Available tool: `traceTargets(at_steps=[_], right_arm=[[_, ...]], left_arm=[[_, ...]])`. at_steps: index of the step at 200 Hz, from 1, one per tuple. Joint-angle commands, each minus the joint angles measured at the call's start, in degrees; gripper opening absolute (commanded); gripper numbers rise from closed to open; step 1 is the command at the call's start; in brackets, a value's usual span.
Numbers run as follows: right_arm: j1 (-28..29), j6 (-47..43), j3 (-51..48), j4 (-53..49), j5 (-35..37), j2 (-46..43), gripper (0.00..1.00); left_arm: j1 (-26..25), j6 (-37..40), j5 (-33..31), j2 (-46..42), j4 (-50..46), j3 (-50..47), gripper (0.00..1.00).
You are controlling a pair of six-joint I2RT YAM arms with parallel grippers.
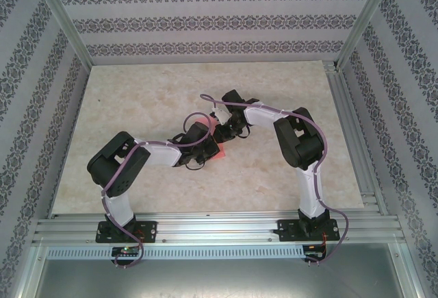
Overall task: Fold a paper plane with a square sheet of paper (pick it up from the middle)
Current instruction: Fold the triangle a second time at the center of the table.
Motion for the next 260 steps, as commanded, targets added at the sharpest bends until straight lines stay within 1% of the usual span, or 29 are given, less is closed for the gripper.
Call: traceTargets(at_steps=[1, 48, 101, 146, 223, 260], right_arm=[[0.4, -0.7, 0.2, -0.3, 1.8, 2.6, 0.11], [0.5, -0.7, 0.4, -0.4, 1.7, 2.8, 0.11], [0.5, -0.7, 0.3, -0.6, 1.8, 2.7, 0.11], [0.5, -0.8, 0.4, -0.7, 1.9, 2.6, 0.11], [0.5, -0.7, 0.4, -0.7, 2.3, 2.5, 0.10], [0.5, -0.7, 0.5, -0.7, 2.2, 2.7, 0.10]], left_arm=[[-1.4, 0.9, 0.0, -1.4, -1.0, 1.3, 0.00], [-1.5, 1.4, 0.4, -3.0, -0.8, 2.6, 0.00], [-1.9, 0.1, 1.0, 0.6, 0.4, 2.0, 0.00], [-2.3, 0.5, 0.8, 2.7, -0.7, 2.2, 0.00], [-2.6, 2.7, 0.8, -1.1, -2.3, 4.8, 0.00], [-2.9, 2.7, 1.8, -0.4, -1.6, 5.1, 0.00]])
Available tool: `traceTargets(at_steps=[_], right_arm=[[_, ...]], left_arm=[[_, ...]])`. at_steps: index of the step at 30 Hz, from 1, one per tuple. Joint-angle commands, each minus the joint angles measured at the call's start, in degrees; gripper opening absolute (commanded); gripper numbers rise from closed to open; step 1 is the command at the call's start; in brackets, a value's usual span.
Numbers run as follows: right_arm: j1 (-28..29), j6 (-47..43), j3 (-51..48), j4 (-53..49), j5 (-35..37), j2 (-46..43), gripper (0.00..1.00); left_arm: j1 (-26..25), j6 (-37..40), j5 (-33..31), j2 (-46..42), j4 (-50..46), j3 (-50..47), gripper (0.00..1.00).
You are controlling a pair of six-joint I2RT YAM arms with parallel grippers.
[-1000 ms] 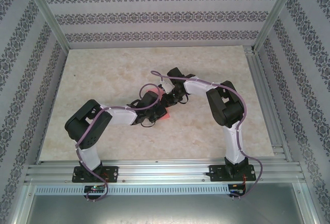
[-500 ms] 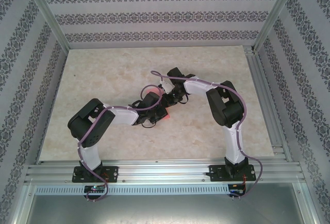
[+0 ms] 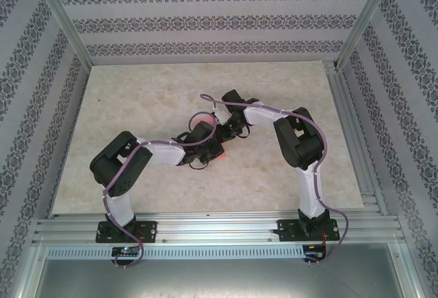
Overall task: Fold a paper plane with a square sheet of paper (pick it up from the middle)
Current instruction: Fold the triangle a second time at the center of the table.
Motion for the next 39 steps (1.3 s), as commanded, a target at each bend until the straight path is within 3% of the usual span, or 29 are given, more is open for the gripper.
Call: traceTargets(at_steps=[1, 14, 29, 39], right_arm=[[0.5, -0.7, 0.3, -0.5, 2.3, 2.7, 0.10], [0.5, -0.8, 0.2, -0.5, 2.5, 2.7, 0.10], [0.5, -1.0, 0.4, -0.9, 2.9, 2.6, 0.10], [0.5, -1.1, 0.4, -1.1, 3.1, 2.7, 0.10]], left_arm=[[-1.0, 1.2, 1.2, -1.2, 1.4, 1.7, 0.00], [-2.1, 0.0, 0.5, 3.0, -0.5, 1.5, 0.00], [-2.5, 1.9, 0.6, -0.6, -1.1, 3.7, 0.00], [-2.8, 1.3, 0.5, 2.6, 0.1, 2.7, 0.00]])
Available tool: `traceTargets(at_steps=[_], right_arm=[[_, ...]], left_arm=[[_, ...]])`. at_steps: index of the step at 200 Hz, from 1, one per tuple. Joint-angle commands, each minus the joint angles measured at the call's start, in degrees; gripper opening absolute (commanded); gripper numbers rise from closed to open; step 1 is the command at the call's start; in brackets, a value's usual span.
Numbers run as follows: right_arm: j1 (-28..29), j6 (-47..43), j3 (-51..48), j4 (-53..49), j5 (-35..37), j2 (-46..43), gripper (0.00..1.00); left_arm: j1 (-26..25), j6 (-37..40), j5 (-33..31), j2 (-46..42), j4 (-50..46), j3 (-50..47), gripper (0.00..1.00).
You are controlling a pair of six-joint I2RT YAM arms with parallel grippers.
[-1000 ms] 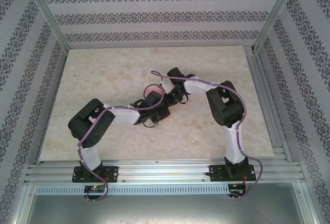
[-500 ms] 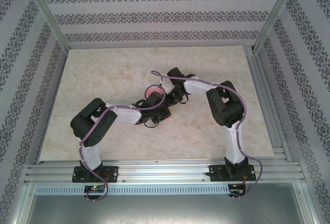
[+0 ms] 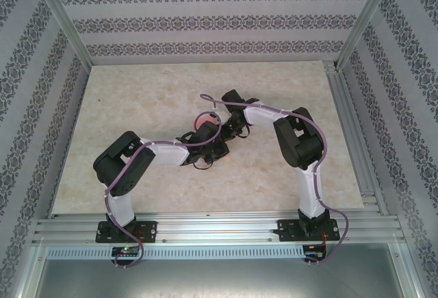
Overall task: Fold a paper plane with a square sheet of paper (pick it up from the middle)
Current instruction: Fold the triangle a second time at the center of the table.
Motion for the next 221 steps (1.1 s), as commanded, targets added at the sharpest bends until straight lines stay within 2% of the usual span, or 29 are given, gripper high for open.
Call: traceTargets(at_steps=[1, 70, 221], right_arm=[[0.5, -1.0, 0.1, -0.8, 3.1, 2.6, 0.10], [0.5, -1.1, 0.3, -1.0, 3.1, 2.8, 0.10], [0.5, -1.1, 0.3, -1.0, 3.2, 2.8, 0.11]], left_arm=[[-1.0, 1.0, 0.1, 1.7, 0.7, 0.3, 0.00], [-1.5, 0.6, 0.1, 4.3, 1.8, -0.2, 0.00], [-2.7, 0.1, 2.8, 3.6, 5.0, -0.1, 0.02]])
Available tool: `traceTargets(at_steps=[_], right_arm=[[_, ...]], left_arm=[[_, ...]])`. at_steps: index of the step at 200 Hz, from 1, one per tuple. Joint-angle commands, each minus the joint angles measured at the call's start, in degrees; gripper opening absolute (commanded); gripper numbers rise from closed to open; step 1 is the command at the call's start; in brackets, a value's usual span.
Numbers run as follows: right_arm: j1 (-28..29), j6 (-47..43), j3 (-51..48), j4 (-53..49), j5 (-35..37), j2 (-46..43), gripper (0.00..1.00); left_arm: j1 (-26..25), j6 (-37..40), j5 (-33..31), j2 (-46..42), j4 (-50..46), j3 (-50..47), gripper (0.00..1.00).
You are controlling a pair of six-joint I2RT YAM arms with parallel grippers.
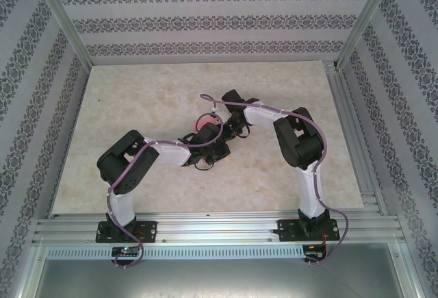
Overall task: Fold a paper plane with a square sheet of paper (pick it up from the middle)
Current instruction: Fold the triangle a second time at the center of the table.
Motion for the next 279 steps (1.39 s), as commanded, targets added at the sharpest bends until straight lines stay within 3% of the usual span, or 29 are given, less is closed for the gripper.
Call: traceTargets(at_steps=[1, 41, 80, 101, 142, 189, 279], right_arm=[[0.5, -1.0, 0.2, -0.9, 3.2, 2.7, 0.11], [0.5, -1.0, 0.3, -0.9, 3.4, 2.6, 0.11], [0.5, -0.9, 0.5, -1.0, 3.4, 2.5, 0.11], [0.5, -0.9, 0.6, -0.9, 3.5, 2.5, 0.11], [0.5, -0.9, 0.2, -0.8, 3.5, 2.1, 0.11], [0.5, -0.8, 0.4, -0.8, 3.2, 2.4, 0.11], [0.4, -0.9, 0.3, -1.0, 3.1, 2.5, 0.11]], left_arm=[[-2.3, 0.2, 2.7, 1.6, 2.5, 0.0, 0.02], [-2.4, -0.1, 1.7, -1.4, 1.6, -1.8, 0.01], [-2.3, 5.2, -6.2, -10.6, -8.9, -0.9, 0.02], [-1.8, 4.8, -9.3, -14.8, -9.4, -3.5, 0.02], [2.9, 3.5, -11.9, -21.2, -9.1, -8.8, 0.01], [6.7, 2.3, -7.8, -16.3, -5.8, -6.7, 0.00], [7.4, -2.0, -3.8, -8.0, 2.0, -5.4, 0.00]])
